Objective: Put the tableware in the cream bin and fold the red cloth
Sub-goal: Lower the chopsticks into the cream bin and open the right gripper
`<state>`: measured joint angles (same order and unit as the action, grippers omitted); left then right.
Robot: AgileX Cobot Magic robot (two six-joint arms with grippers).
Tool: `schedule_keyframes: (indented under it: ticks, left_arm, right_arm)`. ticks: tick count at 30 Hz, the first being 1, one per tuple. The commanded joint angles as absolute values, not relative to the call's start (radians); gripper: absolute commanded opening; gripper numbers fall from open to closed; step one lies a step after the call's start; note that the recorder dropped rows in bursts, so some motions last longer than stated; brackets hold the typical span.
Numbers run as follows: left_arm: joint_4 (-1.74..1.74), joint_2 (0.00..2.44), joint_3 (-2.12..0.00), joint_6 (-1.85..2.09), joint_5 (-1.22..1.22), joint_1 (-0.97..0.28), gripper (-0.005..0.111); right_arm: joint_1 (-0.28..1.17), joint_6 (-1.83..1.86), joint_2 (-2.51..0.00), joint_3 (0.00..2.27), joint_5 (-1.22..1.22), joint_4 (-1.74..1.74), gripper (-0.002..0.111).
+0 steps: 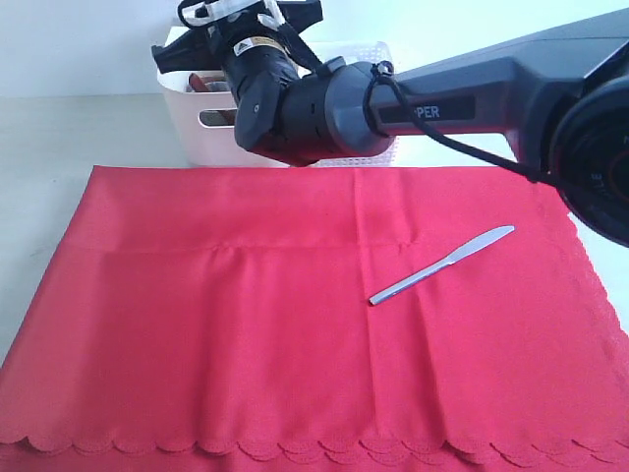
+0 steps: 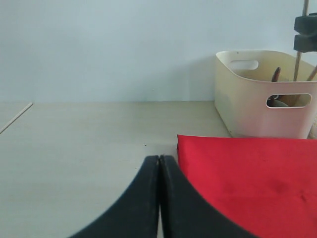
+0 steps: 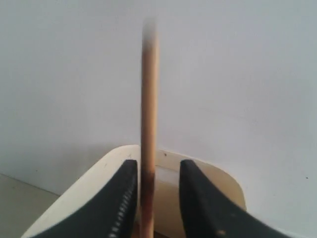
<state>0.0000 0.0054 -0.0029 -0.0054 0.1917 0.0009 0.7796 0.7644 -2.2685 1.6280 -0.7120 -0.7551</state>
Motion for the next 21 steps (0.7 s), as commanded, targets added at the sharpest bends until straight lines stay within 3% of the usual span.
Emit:
schedule_keyframes:
  ticks: [1, 6, 13, 17, 21]
  left_arm:
    - [0.0, 0.0, 0.0, -0.012, 0.188, 0.003, 0.002]
    - [0.0, 0.0, 0.0, -0.012, 0.188, 0.003, 0.002]
    - [0.0, 0.0, 0.0, -0.012, 0.188, 0.003, 0.002]
    - [0.0, 0.0, 0.0, -0.012, 0.188, 0.003, 0.002]
    - [0.0, 0.0, 0.0, -0.012, 0.188, 0.003, 0.002]
  right_arm:
    - [0.772, 0.759, -2.266, 1.636, -0.719, -0.772, 0.051]
    - [0.774, 0.785, -2.259, 1.636, -0.719, -0.833, 0.068]
    - [0.803, 1.211, -2.152, 1.633, -0.718, -1.3, 0.067]
    - [0.803, 1.528, -2.075, 1.633, -0.73, -1.571, 0.056]
    - [0.803, 1.797, -2.004, 1.633, -0.807, -1.744, 0.03]
